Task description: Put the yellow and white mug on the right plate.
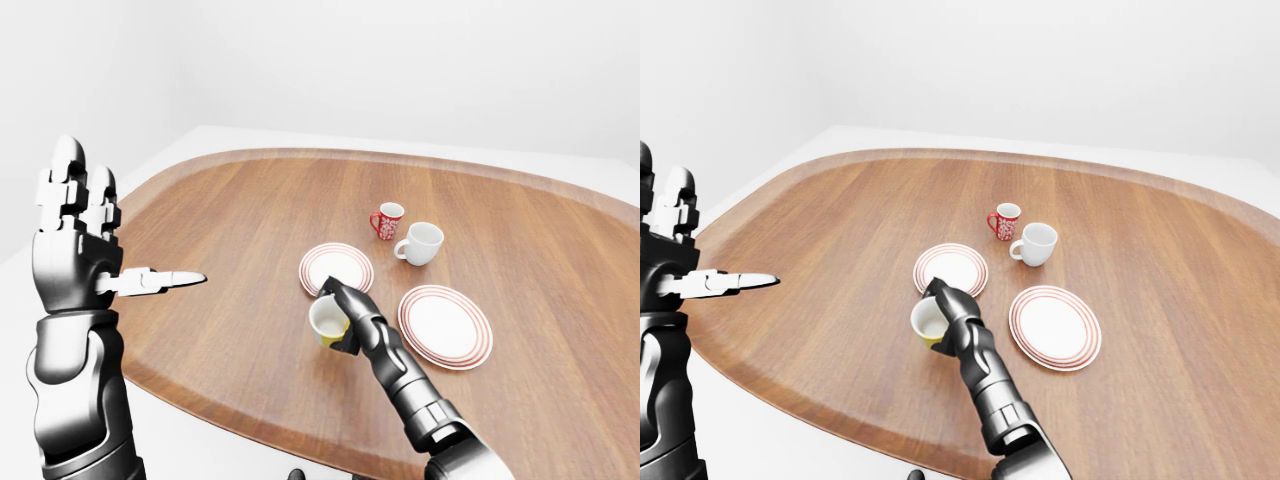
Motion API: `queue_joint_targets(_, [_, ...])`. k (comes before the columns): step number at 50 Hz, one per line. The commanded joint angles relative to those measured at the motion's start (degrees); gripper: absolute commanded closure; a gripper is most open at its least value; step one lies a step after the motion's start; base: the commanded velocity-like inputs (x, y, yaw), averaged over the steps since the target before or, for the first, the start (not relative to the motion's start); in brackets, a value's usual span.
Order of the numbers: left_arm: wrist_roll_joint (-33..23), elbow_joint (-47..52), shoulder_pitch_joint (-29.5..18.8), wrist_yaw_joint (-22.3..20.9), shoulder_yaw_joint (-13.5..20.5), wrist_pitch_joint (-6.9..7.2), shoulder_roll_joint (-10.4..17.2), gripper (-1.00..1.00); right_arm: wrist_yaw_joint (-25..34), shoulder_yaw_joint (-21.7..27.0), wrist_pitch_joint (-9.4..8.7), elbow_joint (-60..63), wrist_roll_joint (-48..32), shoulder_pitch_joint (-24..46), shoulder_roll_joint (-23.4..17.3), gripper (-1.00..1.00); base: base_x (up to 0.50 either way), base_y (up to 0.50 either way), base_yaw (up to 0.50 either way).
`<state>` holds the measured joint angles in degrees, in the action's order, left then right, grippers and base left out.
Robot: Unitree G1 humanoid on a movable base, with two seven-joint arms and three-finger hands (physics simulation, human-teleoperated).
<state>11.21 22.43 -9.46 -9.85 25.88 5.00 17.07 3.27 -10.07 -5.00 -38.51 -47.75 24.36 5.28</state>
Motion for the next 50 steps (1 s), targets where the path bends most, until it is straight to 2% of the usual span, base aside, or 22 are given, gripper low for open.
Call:
queue_joint_targets(1, [0.0, 0.0, 0.0, 0.0, 0.0, 0.0, 0.0, -1.0, -0.1, 0.0, 0.0, 0.5, -0.8, 0.1, 0.0, 1.0, 0.0, 0.0, 0.0])
queue_joint_targets(11, [0.0, 0.0, 0.0, 0.0, 0.0, 0.0, 0.0, -1.0, -0.1, 0.0, 0.0, 0.5, -0.8, 0.1, 0.0, 1.0, 0.0, 0.0, 0.0])
queue_joint_targets(12, [-0.2, 0.3, 0.1, 0.1, -0.1, 0.0, 0.0, -1.0, 2.6, 8.2, 0.0, -1.7, 3.8, 6.5, -8.1, 1.0, 0.0, 0.0, 0.0])
queue_joint_targets(13, [-0.7, -0.7, 0.3, -0.1, -0.6, 0.0, -0.3, -1.0, -0.4, 14.1, 0.41, -13.9, 8.1, 11.9, -17.1, 1.0, 0.0, 0.0, 0.0])
queue_joint_targets(14, [-0.8, -0.8, 0.3, -0.1, -0.6, 0.0, -0.3, -1.0, -1.4, 13.7, 1.41, -16.5, 9.2, 13.0, -18.1, 1.0, 0.0, 0.0, 0.0])
queue_joint_targets(25, [-0.9, -0.7, 0.3, -0.3, -0.5, 0.0, -0.4, -1.0, -2.3, 11.9, 1.53, -17.9, 11.8, 13.5, -19.3, 1.0, 0.0, 0.0, 0.0])
queue_joint_targets(27, [-0.9, -0.5, 0.3, -0.3, -0.5, 0.0, -0.4, -1.0, -2.8, 11.7, 2.13, -18.9, 12.0, 13.6, -19.5, 1.0, 0.0, 0.0, 0.0])
queue_joint_targets(45, [-1.0, -0.5, 0.3, -0.3, -0.5, 0.0, -0.4, -1.0, -3.2, 11.8, 2.81, -21.0, 13.2, 14.5, -20.8, 1.0, 0.0, 0.0, 0.0])
queue_joint_targets(47, [-1.1, -0.8, 0.3, -0.3, -0.6, 0.0, -0.5, -1.0, -4.2, 12.5, 4.2, -24.8, 13.7, 15.9, -22.0, 1.0, 0.0, 0.0, 0.0])
queue_joint_targets(50, [-1.1, -0.5, 0.3, -0.3, -0.7, 0.0, -0.5, -1.0, -4.5, 12.4, 4.61, -25.7, 14.0, 16.3, -22.3, 1.0, 0.0, 0.0, 0.0])
